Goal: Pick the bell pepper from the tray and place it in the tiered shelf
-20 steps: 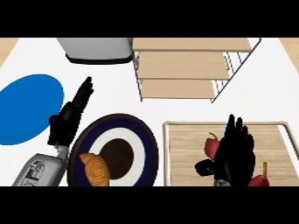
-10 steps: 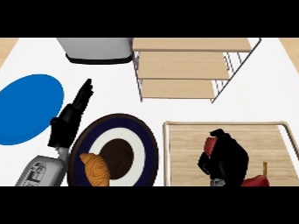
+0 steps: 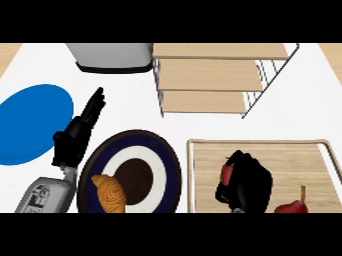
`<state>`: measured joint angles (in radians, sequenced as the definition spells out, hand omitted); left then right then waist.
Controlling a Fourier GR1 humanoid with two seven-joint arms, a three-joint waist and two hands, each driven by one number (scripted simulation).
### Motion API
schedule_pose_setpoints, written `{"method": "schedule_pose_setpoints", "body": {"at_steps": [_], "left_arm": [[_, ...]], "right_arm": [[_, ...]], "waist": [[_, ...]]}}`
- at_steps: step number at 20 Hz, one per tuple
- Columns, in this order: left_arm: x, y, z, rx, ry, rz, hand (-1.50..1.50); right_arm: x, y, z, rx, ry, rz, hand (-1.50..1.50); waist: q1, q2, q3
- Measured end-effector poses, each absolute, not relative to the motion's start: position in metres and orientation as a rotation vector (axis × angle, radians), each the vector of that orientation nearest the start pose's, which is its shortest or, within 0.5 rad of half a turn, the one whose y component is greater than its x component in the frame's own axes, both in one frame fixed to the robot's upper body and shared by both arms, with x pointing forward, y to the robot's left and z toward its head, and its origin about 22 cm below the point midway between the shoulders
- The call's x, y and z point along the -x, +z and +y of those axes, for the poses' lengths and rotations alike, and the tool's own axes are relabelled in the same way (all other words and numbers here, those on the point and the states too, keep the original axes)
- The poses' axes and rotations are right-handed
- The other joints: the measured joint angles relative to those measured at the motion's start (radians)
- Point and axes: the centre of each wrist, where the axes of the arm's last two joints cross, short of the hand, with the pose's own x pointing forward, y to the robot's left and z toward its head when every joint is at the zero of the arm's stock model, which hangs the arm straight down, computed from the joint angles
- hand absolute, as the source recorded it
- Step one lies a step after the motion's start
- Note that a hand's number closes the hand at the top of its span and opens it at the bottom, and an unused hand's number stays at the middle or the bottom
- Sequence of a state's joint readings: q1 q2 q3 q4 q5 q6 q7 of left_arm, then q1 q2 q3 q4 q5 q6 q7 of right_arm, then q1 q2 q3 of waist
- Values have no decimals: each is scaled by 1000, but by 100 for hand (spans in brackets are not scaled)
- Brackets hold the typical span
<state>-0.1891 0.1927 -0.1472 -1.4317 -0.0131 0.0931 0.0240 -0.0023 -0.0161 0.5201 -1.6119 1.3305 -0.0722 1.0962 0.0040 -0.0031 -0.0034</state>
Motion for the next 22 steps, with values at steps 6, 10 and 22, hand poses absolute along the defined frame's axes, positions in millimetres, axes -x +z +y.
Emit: {"method": "schedule_pose_setpoints", "body": {"at_steps": [6,10,22], "left_arm": [[-290,21,210,-62,-300,-1592,0],[-294,19,203,-51,-309,-1591,0],[-290,10,208,-67,-298,-1568,0]], "right_arm": [[-194,19,-46,959,908,-1039,150],[-185,33,-20,832,953,-1183,150],[-182,101,2,731,703,-1641,150]], "waist": [[57,13,3],[66,14,4],[45,-5,1]]}}
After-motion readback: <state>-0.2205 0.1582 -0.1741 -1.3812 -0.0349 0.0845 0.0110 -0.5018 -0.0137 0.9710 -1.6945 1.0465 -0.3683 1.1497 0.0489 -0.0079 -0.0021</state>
